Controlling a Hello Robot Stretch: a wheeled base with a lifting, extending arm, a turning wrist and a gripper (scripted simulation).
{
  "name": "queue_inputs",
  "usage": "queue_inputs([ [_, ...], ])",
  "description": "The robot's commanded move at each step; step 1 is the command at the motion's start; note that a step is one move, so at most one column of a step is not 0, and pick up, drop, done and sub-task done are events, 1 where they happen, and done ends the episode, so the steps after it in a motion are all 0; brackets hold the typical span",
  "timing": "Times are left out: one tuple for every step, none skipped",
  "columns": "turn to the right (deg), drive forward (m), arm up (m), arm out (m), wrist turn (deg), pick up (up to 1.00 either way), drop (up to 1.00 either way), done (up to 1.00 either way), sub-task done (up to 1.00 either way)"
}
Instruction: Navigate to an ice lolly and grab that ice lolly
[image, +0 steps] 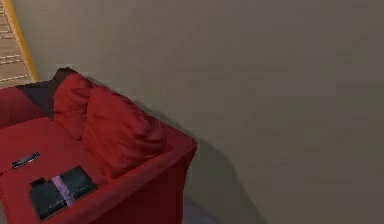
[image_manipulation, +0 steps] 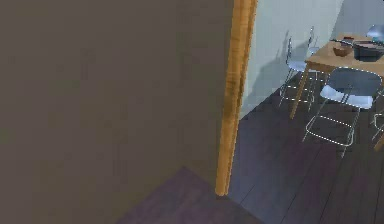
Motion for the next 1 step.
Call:
queue_inputs([
  [0.0, 0.2, 0.0, 0.0, 0.0, 0.0, 0.0, 0.0, 0.0],
])
